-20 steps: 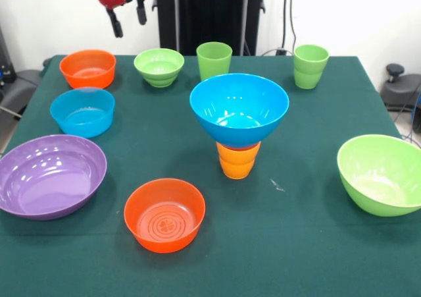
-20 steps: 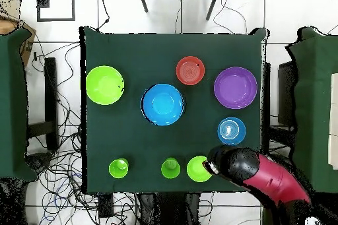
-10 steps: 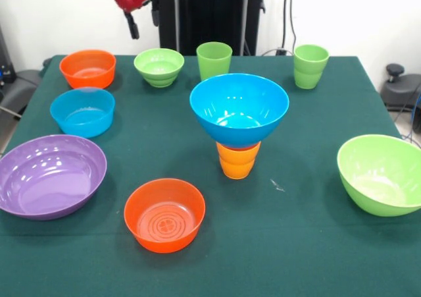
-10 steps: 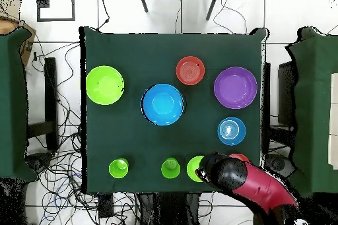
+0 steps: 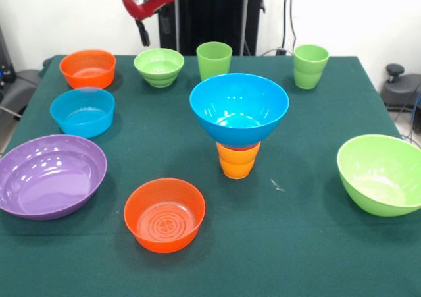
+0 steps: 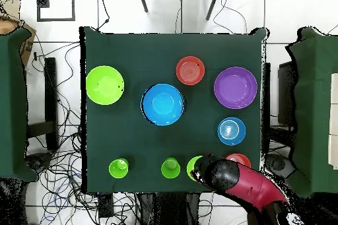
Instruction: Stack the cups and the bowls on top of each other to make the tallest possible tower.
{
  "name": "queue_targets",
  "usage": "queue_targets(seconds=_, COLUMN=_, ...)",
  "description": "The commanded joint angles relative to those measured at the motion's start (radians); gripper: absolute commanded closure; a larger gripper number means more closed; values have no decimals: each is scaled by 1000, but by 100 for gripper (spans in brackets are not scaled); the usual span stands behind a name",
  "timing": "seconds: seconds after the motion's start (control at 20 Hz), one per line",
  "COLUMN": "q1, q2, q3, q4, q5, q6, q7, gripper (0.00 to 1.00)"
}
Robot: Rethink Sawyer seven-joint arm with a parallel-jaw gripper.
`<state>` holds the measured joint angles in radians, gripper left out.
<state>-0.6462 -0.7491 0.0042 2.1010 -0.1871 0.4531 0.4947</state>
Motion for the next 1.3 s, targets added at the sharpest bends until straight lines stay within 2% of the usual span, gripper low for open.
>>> queue_targets(seconds=0.05, q1=26, q2=55, q3=62, q4=-12, q5=-46, q6=-32, q7=170, gripper=0)
queue_targets(seconds=0.25, q1=28, q2=11, q3=70, q4=-16, q5=-16, q6=32, q7=167, gripper=0)
queue_targets(seconds=0.5, q1=48, q2=34, q3=64, q4=-18, q5=-7, q6=-1, q7=203, gripper=0)
queue_targets(seconds=0.9, q1=51, q2=5, q3=76, q4=2, q5=15, q6=17, q7=204, gripper=0)
queue_targets(seconds=1.3, q1=94, q2=26, q3=62, q4=-4, q5=19, q6=-15, q7=243, gripper=0)
